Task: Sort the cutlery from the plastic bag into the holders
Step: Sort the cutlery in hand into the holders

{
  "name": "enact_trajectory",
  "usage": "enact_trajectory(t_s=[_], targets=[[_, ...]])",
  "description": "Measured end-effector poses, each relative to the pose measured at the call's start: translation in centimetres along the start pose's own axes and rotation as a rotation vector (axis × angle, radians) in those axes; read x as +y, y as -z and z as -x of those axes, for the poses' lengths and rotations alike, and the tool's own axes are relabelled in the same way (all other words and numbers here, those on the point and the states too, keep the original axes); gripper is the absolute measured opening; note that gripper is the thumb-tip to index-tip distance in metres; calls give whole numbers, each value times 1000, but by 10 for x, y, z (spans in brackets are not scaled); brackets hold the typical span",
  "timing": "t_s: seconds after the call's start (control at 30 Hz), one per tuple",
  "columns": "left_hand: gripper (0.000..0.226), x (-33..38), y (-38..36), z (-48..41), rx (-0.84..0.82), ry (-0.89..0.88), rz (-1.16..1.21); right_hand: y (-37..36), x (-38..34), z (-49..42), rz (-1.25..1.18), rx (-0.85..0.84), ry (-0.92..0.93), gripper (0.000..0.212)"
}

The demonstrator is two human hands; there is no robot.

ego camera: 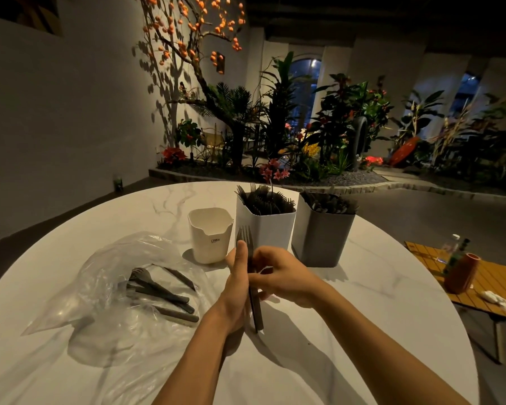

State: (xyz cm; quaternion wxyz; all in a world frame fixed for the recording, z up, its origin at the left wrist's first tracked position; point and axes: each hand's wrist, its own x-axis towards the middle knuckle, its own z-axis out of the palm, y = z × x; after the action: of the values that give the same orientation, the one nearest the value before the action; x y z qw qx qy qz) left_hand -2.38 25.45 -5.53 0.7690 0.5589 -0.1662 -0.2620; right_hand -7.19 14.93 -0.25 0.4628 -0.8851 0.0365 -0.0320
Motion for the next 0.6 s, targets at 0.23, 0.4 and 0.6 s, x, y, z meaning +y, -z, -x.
enact_trajectory(t_s=[0.23, 0.4, 0.6], targets=[[69, 1, -4, 2, -51, 71, 91, 4, -6, -1, 74, -20, -21, 11], [69, 0, -4, -1, -50, 88, 124, 0, -8, -2, 131, 39, -37, 8], [68, -3, 1, -1, -47, 97, 154, 3, -15, 2, 158, 56, -4, 6]])
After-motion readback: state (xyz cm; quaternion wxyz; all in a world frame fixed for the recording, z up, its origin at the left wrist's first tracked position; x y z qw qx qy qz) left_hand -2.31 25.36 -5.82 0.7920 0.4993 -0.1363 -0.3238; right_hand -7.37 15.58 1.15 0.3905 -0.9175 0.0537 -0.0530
